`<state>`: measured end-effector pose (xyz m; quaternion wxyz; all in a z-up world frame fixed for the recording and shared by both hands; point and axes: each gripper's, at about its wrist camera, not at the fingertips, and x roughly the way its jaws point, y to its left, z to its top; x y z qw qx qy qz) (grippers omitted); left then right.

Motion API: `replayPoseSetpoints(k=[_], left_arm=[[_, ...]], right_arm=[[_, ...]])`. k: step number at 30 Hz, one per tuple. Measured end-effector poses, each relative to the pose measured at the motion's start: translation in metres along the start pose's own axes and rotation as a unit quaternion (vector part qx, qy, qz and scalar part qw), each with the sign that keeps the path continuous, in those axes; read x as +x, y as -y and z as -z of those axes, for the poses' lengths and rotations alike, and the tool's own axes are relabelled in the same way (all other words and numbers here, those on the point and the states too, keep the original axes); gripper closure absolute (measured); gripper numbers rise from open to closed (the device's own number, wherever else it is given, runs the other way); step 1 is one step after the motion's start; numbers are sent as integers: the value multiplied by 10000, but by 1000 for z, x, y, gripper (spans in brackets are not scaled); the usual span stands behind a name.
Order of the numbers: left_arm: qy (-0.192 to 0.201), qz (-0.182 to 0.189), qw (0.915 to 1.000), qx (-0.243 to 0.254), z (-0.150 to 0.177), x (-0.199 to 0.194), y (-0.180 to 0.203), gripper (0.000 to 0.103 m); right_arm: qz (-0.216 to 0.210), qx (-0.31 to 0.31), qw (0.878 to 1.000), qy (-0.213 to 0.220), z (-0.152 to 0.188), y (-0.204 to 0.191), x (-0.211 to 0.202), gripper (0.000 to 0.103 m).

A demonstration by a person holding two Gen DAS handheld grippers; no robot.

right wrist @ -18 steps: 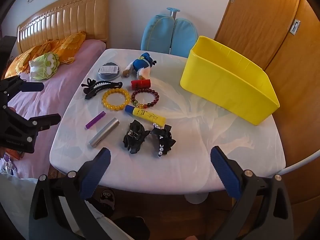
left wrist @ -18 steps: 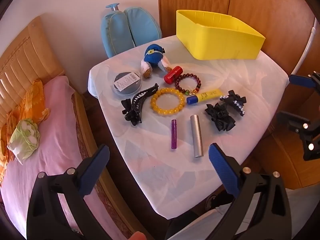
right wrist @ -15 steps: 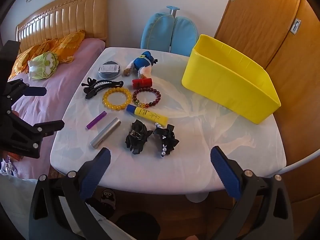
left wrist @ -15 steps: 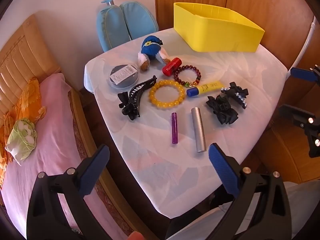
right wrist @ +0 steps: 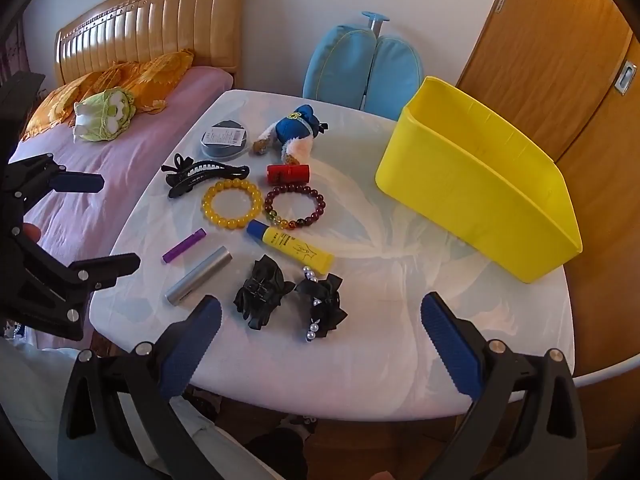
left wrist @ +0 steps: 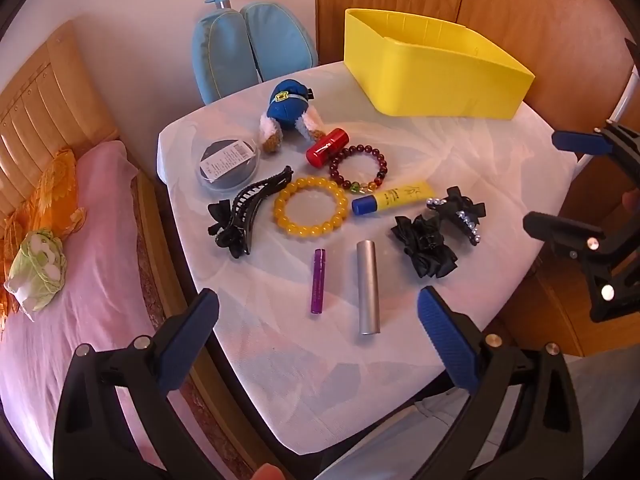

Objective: Organize jewelry

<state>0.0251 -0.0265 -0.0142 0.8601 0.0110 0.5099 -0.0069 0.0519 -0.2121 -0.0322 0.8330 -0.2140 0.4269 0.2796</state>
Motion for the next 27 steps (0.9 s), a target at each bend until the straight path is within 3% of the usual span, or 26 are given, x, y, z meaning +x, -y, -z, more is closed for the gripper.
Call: replayPoseSetpoints(k=[11,27], left_arm=[[-59,-71,9998,-171,3,4,1,7],[-133,-50,9999,22,-3,11,10,7]], right_arm=[[-127,-101,9997,-158,-5,5,13,2],[-151,-43,9994,-321,1,10,18,2]])
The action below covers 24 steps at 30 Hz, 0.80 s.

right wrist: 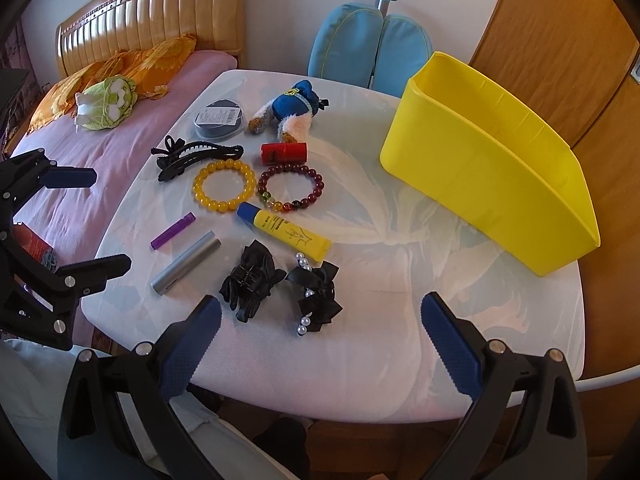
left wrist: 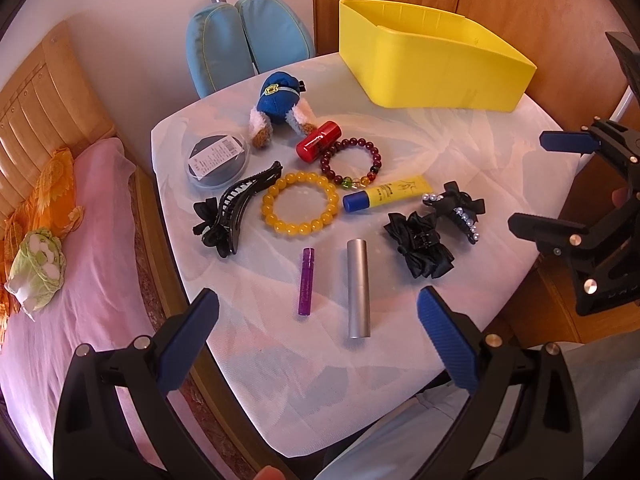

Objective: Organize jewelry

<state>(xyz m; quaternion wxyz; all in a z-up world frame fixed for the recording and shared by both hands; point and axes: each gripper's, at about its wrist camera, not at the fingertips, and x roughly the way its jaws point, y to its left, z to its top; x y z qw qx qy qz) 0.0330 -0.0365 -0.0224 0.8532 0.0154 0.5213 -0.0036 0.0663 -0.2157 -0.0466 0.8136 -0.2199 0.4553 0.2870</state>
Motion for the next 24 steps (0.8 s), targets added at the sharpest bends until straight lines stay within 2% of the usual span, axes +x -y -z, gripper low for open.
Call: replayPoseSetpoints(k=[24], left_arm=[[0,-17,9999,-100,6,1,-8,7]], right_arm=[[9,-173,9998,-23,-9,-8,3,2]])
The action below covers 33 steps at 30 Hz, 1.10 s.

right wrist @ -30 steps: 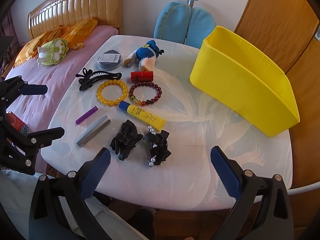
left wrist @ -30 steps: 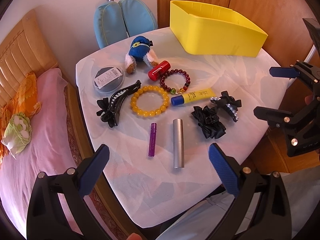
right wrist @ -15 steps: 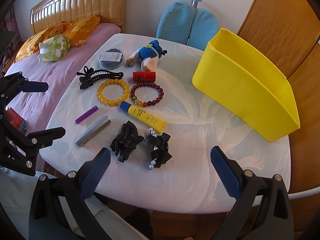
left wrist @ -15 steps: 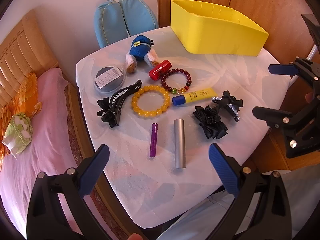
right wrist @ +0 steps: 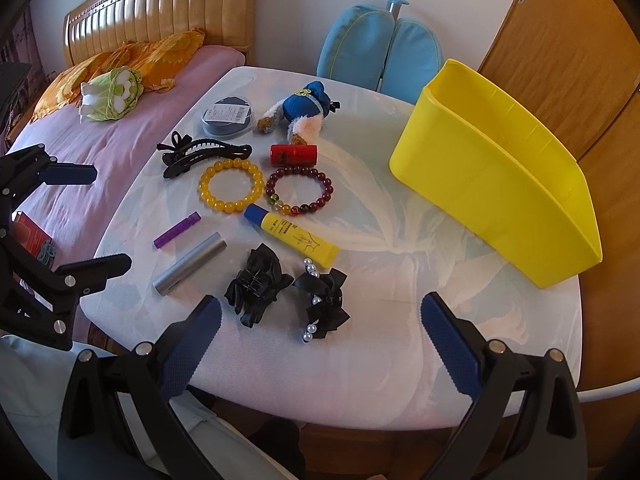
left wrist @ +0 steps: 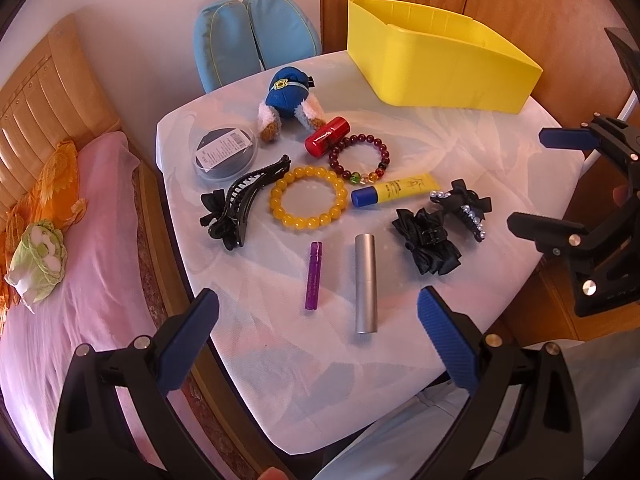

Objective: Organize jewelry

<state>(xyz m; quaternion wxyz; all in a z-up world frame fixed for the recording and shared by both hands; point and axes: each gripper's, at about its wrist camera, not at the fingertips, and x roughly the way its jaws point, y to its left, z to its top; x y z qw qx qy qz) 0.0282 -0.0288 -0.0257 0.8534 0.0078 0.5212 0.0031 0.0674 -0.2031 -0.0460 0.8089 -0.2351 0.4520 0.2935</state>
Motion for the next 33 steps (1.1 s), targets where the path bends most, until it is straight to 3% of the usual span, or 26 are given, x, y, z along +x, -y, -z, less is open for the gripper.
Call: replayPoseSetpoints(k=[33], left_arm=[[-31,-2,10000,15,1,4,-4,7]], right_arm=[[5,-13,10000,-27,-1,-4,3,2]])
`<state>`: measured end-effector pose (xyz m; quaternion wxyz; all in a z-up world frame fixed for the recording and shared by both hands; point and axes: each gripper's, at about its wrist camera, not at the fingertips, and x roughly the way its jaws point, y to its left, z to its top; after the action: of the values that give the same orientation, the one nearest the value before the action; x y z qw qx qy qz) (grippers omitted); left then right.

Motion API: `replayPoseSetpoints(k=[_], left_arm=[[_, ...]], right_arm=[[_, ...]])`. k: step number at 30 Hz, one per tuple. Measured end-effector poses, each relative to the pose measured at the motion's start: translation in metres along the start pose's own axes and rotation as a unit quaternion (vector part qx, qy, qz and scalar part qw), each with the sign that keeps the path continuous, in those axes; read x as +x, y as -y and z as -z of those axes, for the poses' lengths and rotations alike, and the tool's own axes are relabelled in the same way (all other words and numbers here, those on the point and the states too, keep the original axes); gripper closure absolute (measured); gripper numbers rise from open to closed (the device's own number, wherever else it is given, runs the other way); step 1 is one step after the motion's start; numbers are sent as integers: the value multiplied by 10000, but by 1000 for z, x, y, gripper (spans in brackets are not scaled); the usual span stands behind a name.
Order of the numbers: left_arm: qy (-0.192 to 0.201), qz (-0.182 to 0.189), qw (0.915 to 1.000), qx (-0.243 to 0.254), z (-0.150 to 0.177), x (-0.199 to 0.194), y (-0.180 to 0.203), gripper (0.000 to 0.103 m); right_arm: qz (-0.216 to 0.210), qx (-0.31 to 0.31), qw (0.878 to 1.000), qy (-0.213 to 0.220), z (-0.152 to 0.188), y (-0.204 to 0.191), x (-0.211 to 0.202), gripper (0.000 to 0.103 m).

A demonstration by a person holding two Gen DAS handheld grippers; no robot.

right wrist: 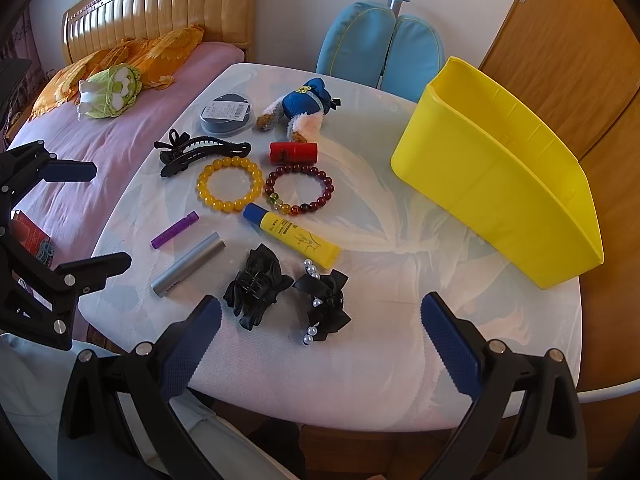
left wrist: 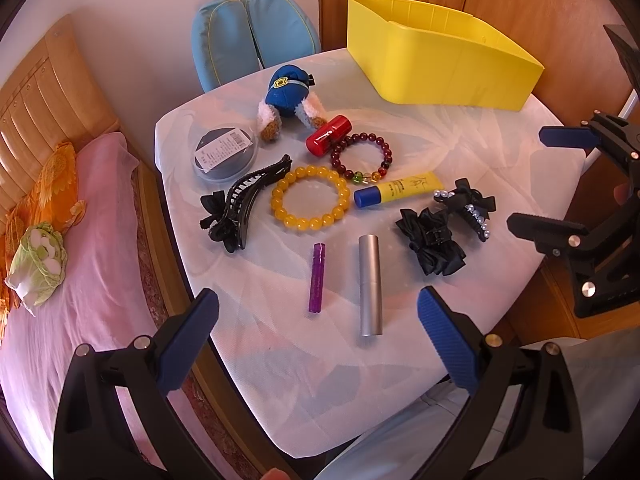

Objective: Organize jewelry

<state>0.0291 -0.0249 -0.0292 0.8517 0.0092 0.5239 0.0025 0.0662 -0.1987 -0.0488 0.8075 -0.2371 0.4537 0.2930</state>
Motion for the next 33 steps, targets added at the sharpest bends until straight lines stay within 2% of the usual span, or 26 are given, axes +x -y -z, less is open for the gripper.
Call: replayPoseSetpoints(k=[18,24,29,33], left_arm=[[-4,0,10000,0,-1,0,0,7],[-51,-41,10000,9,-3,3,1,7],[-21,-97,9995,300,-14,13,11,7],[12,-60,9995,325,-24,23,15,7]], right_arm=[[3,30,10000,-32,0,2,2,2],[-26,118,9998,-126,0,11,12,2],[-54,170,9993,-316,6,20,29,2],[-57,180,9987,-465,12,26,47,2]])
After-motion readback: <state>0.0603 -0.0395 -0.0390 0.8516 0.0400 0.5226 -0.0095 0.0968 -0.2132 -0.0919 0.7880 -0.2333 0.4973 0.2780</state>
